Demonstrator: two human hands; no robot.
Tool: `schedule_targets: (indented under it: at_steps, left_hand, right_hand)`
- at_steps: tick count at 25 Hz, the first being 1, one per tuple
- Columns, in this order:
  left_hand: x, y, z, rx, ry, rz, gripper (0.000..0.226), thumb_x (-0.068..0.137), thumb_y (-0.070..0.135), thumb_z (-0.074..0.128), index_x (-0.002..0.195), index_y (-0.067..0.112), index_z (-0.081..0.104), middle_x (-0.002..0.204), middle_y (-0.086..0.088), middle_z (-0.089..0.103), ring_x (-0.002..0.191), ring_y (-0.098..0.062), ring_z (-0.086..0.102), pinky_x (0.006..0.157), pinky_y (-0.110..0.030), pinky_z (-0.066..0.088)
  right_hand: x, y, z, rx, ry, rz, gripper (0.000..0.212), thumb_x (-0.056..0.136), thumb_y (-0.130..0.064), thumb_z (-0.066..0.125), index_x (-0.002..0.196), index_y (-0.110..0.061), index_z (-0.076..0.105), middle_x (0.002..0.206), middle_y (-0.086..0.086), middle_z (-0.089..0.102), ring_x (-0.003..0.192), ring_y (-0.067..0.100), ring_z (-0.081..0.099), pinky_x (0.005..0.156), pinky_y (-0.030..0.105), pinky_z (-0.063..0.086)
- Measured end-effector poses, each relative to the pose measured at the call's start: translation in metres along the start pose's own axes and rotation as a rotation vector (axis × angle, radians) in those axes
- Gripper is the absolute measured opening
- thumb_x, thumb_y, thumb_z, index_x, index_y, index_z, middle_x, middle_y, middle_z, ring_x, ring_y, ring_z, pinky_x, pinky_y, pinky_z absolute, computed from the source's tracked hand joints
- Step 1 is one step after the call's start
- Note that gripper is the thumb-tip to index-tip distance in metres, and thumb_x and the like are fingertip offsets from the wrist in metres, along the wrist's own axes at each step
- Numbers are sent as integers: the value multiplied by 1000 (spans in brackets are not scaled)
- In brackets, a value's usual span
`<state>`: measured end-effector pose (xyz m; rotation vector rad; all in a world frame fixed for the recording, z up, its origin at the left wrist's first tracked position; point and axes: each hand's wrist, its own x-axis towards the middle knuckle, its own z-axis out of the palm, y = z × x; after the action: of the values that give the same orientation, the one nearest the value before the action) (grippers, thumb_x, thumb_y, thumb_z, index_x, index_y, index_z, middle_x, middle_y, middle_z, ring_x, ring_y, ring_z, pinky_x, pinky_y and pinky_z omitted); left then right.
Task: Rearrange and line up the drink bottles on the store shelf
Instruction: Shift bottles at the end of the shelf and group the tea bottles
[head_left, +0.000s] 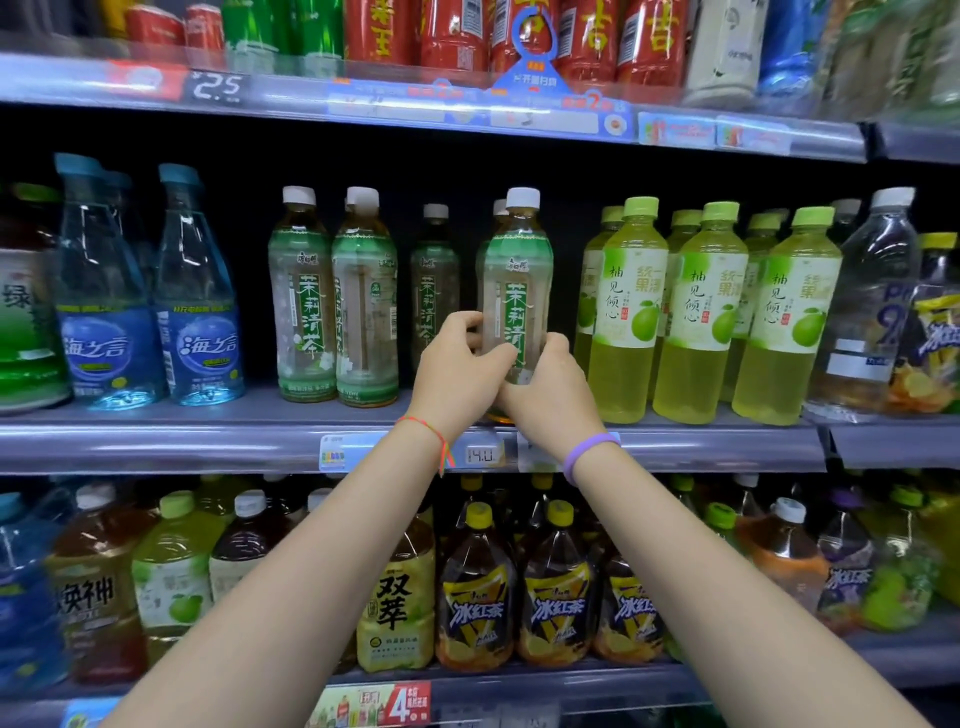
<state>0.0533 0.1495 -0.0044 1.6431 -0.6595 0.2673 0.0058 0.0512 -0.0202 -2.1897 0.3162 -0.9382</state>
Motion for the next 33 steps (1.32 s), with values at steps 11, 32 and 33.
schedule_targets:
  at_steps: [11,32,33]
  left_hand:
    - [27,5,10,-237,-260,-361,109,76,65,66,157,25,6,162,-2,20,148,-24,23,115,-42,23]
    - [23,-23,-62,619,686,356,57,76,26,68,128,9,51,125,-14,49,115,-34,46,95,-41,38]
    - [25,-27,-68,663,632,271,67,77,30,71,135,9,45,130,-15,47,120,-34,45,97,-43,38]
  right_hand:
    - [14,-9,-13,49,-156,119,89,80,-45,75,142,-6,25,121,8,55,94,20,53,67,28,42]
    - [-6,-47,27,-100,448,-649,38,81,-7,59,118,-3,56,115,12,56,110,28,52,96,41,45]
    - [-7,-52,35,-72,318,-590,34,83,-8,58,117,-5,56,113,10,56,107,26,52,93,41,46]
